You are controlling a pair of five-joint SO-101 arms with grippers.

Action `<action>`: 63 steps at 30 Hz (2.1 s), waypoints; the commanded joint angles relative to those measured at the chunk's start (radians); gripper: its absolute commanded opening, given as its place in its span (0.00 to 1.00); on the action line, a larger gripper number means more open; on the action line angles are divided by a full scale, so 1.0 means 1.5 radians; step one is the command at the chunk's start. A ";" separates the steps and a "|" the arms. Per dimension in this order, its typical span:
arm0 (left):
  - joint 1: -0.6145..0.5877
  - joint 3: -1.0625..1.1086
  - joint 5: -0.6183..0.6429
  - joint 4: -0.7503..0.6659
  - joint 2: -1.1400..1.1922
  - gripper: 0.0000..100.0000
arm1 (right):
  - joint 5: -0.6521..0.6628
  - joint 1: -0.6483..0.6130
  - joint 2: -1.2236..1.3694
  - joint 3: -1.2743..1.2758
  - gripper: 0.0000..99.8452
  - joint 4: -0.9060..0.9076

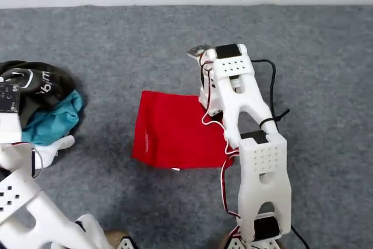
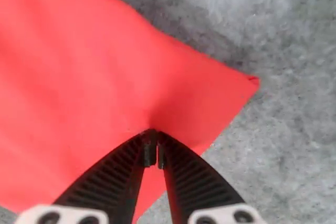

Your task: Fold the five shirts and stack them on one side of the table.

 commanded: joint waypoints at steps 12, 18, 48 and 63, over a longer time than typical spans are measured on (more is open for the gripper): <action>0.019 -0.004 0.007 -0.013 -0.014 0.02 | -0.005 -0.024 -0.079 -0.038 0.01 -0.021; 0.018 -0.004 0.007 -0.011 -0.014 0.02 | 0.000 -0.034 -0.044 -0.035 0.01 -0.093; 0.019 0.028 0.007 -0.013 -0.015 0.02 | -0.004 -0.065 -0.209 0.086 0.01 0.050; 0.016 0.028 0.007 -0.013 -0.015 0.02 | 0.000 0.003 -0.242 0.405 0.01 -0.087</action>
